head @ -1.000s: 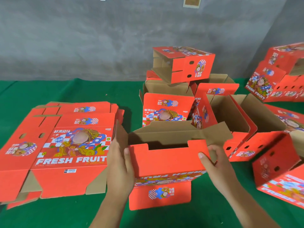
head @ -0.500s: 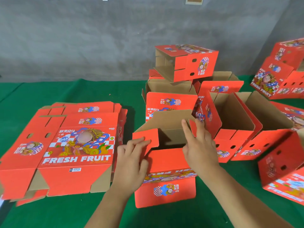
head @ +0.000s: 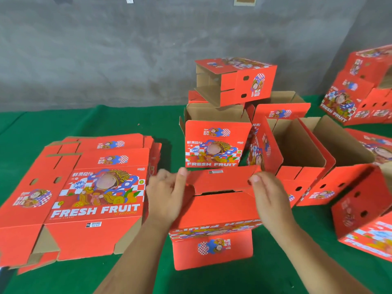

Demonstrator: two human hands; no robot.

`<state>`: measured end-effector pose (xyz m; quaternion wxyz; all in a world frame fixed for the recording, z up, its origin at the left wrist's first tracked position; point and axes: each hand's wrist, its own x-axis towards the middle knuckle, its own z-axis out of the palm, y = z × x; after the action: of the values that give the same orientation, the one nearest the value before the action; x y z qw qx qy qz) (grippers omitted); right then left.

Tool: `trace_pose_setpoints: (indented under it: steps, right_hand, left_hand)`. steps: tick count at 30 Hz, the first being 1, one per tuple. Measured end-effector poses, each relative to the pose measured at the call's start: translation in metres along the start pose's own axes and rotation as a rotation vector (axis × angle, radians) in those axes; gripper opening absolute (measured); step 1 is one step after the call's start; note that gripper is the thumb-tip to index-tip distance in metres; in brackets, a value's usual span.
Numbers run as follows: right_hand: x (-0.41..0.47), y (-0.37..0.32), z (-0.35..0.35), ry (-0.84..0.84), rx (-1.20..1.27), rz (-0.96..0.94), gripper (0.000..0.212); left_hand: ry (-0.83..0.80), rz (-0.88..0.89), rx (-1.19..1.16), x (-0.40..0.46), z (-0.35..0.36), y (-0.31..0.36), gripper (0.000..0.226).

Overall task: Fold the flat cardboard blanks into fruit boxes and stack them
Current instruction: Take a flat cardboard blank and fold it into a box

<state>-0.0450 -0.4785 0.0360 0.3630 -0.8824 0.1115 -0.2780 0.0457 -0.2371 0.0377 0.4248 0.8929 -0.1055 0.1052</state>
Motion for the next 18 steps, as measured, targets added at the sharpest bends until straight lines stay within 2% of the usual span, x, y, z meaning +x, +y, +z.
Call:
trace_pose_setpoints:
  steps: [1,2,4,5,6,11,12,14,16,18]
  right_hand:
    - [0.004,-0.001,0.000,0.044,0.033,0.043,0.032]
    - [0.008,0.000,0.001,0.007,-0.014,0.071,0.040]
    - [0.011,0.003,0.003,-0.272,-0.212,0.130,0.074]
    - [0.012,0.004,0.004,-0.399,-0.312,0.160,0.084]
    - [0.013,0.004,0.006,-0.446,-0.370,0.172,0.088]
    - [0.025,-0.004,0.019,-0.366,-0.612,0.280,0.105]
    - [0.024,-0.002,0.019,-0.382,-0.592,0.281,0.105]
    - [0.020,0.006,0.014,-0.356,-0.443,0.264,0.098]
    - [0.019,0.012,0.004,-0.237,-0.221,0.331,0.088]
    - [0.022,0.009,-0.005,-0.187,-0.045,0.429,0.075]
  left_hand:
    - [0.027,-0.069,0.062,-0.002,0.004,-0.002,0.090]
    - [0.010,-0.143,0.135,-0.004,0.009,-0.005,0.078]
    - [-0.103,-0.231,0.123,-0.006,0.013,-0.009,0.085]
    - [-0.151,-0.236,0.057,-0.005,0.014,-0.012,0.088]
    - [-0.186,-0.235,0.008,-0.002,0.014,-0.013,0.085]
    - [-0.286,-0.248,0.125,0.011,0.021,-0.003,0.069]
    - [-0.277,-0.256,0.043,0.010,0.022,-0.004,0.064]
    - [-0.207,-0.315,-0.339,0.006,0.021,-0.006,0.054]
    - [-0.134,-0.462,-0.711,-0.001,0.020,-0.009,0.067]
    - [-0.134,-0.712,-0.873,0.000,0.017,-0.009,0.076]
